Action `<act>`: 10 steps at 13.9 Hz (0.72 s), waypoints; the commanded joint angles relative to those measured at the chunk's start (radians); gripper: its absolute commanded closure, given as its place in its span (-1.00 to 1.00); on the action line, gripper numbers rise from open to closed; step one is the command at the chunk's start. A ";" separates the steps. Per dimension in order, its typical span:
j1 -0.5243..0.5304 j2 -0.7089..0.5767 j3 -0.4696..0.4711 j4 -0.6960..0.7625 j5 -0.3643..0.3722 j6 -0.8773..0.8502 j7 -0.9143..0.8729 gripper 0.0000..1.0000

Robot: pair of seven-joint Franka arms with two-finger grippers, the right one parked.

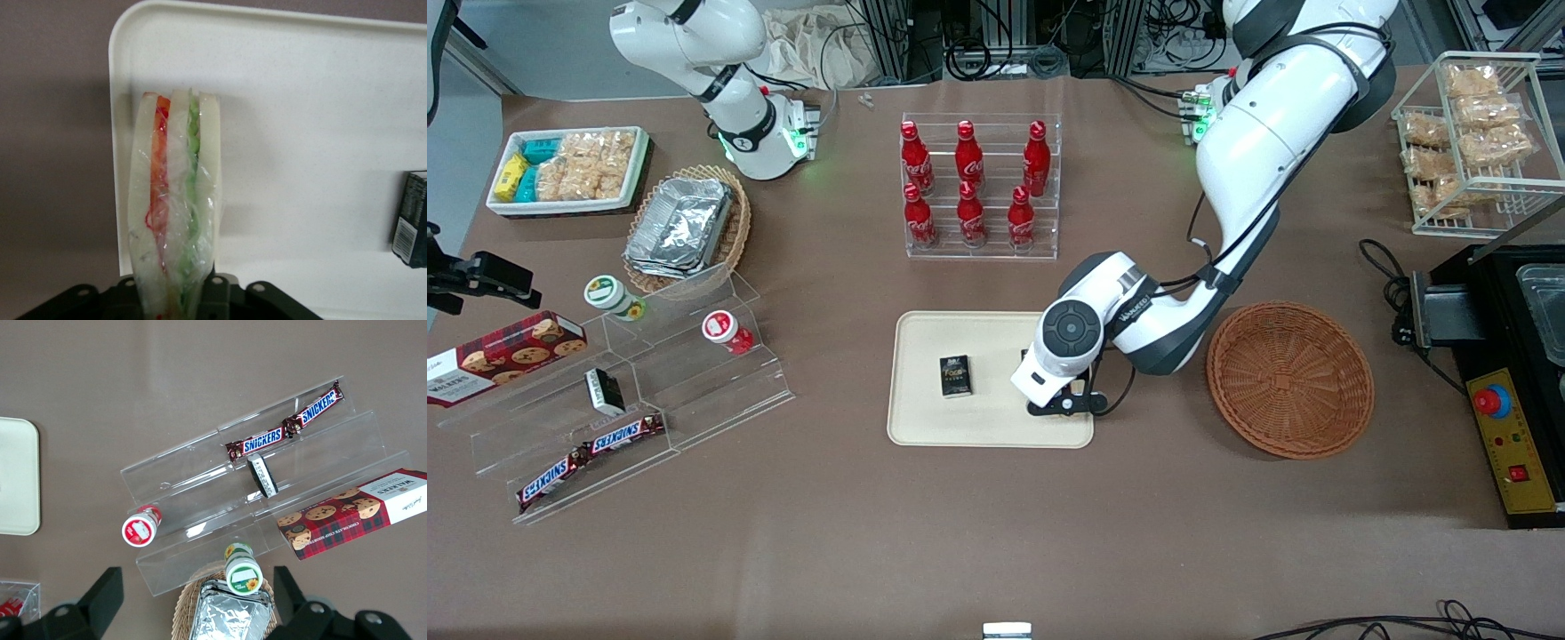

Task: Place sandwich from basket to tray
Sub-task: 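Lower the sandwich onto the tray beside the dark box and open the left gripper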

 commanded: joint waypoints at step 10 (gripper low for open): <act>0.062 -0.276 -0.006 0.027 0.024 -0.260 0.002 -1.00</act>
